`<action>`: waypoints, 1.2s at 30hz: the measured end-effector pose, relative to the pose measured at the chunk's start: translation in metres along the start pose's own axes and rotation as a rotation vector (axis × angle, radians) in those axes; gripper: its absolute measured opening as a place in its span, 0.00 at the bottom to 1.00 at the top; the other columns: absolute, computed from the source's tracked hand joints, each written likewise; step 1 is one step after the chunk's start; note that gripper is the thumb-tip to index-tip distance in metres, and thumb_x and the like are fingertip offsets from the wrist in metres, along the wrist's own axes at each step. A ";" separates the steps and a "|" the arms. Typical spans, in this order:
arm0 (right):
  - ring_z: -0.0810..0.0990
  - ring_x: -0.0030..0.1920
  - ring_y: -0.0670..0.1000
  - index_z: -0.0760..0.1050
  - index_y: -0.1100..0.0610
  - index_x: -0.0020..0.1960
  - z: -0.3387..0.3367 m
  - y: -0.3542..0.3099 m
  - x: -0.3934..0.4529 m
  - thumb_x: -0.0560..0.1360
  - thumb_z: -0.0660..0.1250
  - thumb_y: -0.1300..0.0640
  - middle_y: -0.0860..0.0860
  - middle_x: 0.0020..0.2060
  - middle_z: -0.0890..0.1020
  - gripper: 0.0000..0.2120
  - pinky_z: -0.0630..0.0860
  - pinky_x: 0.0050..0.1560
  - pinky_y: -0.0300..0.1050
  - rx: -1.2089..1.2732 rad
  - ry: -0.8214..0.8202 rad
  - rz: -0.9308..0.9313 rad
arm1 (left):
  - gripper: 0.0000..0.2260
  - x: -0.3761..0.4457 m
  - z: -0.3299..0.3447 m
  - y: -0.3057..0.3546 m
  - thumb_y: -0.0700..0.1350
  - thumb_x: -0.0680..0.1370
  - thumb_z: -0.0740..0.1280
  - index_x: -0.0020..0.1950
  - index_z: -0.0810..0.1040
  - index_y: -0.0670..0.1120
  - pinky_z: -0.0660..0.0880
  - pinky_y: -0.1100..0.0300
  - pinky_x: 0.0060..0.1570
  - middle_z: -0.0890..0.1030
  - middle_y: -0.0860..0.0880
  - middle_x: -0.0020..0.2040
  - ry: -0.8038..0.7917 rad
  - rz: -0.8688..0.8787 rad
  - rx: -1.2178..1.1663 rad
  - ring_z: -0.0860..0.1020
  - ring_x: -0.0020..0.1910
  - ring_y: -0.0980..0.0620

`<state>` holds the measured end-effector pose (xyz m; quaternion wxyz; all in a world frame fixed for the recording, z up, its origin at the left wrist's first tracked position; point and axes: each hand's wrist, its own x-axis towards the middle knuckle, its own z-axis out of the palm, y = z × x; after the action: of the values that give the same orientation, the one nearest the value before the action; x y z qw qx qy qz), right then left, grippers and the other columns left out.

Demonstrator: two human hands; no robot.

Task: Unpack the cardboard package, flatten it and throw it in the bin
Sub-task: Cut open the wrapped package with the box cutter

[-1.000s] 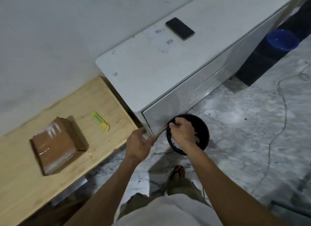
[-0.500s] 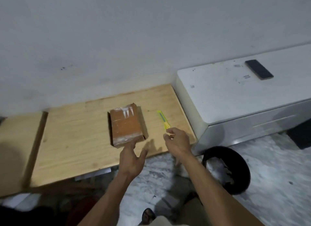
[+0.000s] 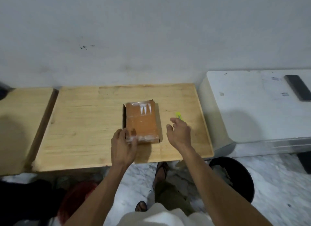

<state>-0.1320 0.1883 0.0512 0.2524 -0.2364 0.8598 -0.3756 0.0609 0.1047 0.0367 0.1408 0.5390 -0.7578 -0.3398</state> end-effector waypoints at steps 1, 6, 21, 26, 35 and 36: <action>0.78 0.63 0.54 0.74 0.58 0.67 0.001 0.000 0.013 0.79 0.65 0.56 0.55 0.64 0.78 0.17 0.75 0.60 0.46 -0.005 0.016 0.005 | 0.27 0.012 0.003 0.001 0.60 0.77 0.62 0.67 0.74 0.42 0.71 0.53 0.56 0.75 0.41 0.64 0.000 -0.011 0.008 0.73 0.63 0.41; 0.77 0.64 0.55 0.74 0.58 0.67 0.000 0.012 0.067 0.78 0.64 0.58 0.56 0.63 0.78 0.17 0.72 0.62 0.44 -0.079 0.087 0.087 | 0.28 0.053 0.022 0.005 0.62 0.77 0.62 0.71 0.68 0.49 0.70 0.39 0.64 0.64 0.40 0.76 -0.020 -0.100 0.096 0.63 0.74 0.37; 0.72 0.63 0.61 0.75 0.57 0.65 0.018 0.056 0.111 0.77 0.65 0.59 0.59 0.59 0.77 0.16 0.72 0.59 0.52 -0.304 0.067 0.263 | 0.38 0.081 0.072 0.006 0.65 0.79 0.60 0.80 0.51 0.47 0.65 0.35 0.70 0.57 0.41 0.80 -0.008 -0.215 0.182 0.61 0.75 0.37; 0.73 0.60 0.63 0.76 0.58 0.61 0.022 0.058 0.115 0.75 0.66 0.61 0.60 0.56 0.76 0.14 0.73 0.56 0.54 -0.362 0.061 0.242 | 0.37 0.079 0.071 0.013 0.66 0.79 0.56 0.81 0.48 0.48 0.63 0.37 0.71 0.55 0.42 0.80 -0.019 -0.221 0.209 0.61 0.76 0.39; 0.75 0.35 0.52 0.70 0.57 0.57 0.017 0.029 0.120 0.81 0.61 0.54 0.54 0.40 0.79 0.09 0.68 0.35 0.42 -0.215 0.007 0.132 | 0.32 0.076 0.077 0.015 0.63 0.82 0.53 0.81 0.48 0.50 0.64 0.38 0.70 0.53 0.41 0.80 -0.014 -0.217 0.342 0.61 0.76 0.39; 0.76 0.30 0.50 0.69 0.56 0.57 0.017 0.020 0.123 0.81 0.61 0.52 0.53 0.37 0.80 0.09 0.69 0.32 0.41 -0.101 -0.005 0.126 | 0.32 0.076 0.078 0.015 0.63 0.82 0.53 0.82 0.48 0.50 0.64 0.38 0.70 0.53 0.41 0.80 -0.007 -0.219 0.351 0.61 0.76 0.39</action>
<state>-0.2190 0.1182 -0.0057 0.2653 -0.1951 0.8903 -0.3146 -0.0241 0.0666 -0.0216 0.0043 0.6330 -0.7428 -0.2179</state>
